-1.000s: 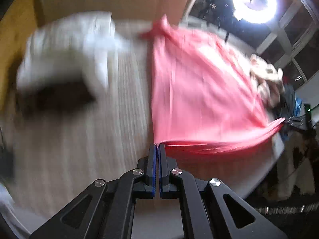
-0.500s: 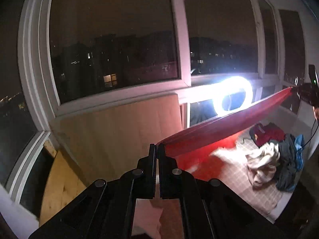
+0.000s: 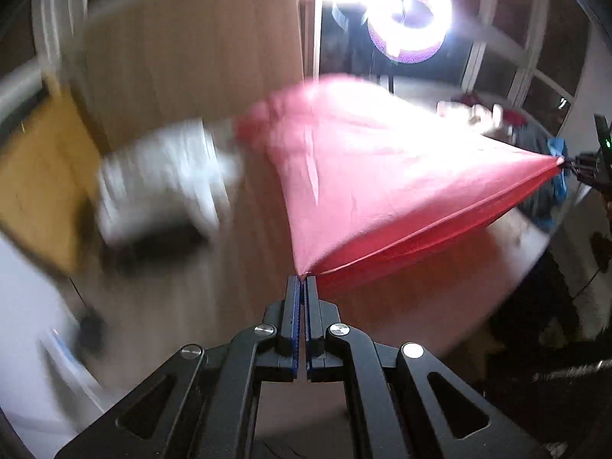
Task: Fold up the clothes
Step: 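Lift the pink shirt by its hem with both tools and lay it down, then lower the pink shirt onto the rug and open both tools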
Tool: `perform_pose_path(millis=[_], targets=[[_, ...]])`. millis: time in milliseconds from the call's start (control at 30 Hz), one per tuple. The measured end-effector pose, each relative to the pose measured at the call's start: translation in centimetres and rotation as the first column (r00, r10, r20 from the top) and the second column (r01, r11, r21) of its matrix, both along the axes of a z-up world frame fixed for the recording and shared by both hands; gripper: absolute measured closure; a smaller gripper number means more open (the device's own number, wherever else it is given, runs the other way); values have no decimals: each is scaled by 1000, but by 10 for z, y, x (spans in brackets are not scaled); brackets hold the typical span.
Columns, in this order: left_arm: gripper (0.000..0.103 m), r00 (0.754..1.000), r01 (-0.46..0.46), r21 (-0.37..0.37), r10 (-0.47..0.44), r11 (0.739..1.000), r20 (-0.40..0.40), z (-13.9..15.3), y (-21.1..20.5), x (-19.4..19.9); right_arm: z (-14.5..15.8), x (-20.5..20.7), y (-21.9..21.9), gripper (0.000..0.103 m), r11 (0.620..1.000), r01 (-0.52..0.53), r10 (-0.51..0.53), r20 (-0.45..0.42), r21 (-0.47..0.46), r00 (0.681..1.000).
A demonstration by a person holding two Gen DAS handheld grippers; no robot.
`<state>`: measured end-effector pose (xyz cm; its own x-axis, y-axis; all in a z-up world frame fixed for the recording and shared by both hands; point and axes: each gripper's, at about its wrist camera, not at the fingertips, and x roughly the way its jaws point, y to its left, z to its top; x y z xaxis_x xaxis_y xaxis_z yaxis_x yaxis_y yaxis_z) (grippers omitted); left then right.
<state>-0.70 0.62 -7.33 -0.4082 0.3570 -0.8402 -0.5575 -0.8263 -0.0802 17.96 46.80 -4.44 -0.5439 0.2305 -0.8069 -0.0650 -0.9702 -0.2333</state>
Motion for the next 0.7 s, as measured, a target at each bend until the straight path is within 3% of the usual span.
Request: perform_pose_path(millis=[133, 233, 567, 700], targets=[[102, 990, -24, -2, 24, 1000, 138, -77, -5, 28, -73, 23, -1, 101, 997, 50, -42, 118, -65, 992], [102, 985, -39, 6, 38, 999, 171, -100, -6, 40, -107, 27, -5, 101, 996, 54, -39, 187, -76, 982], [102, 984, -56, -8, 56, 998, 169, -90, -5, 39, -124, 24, -17, 101, 999, -11, 20, 244, -37, 970], [101, 977, -63, -3, 62, 998, 205, -96, -2, 38, -125, 25, -22, 101, 998, -40, 51, 265, -46, 963]])
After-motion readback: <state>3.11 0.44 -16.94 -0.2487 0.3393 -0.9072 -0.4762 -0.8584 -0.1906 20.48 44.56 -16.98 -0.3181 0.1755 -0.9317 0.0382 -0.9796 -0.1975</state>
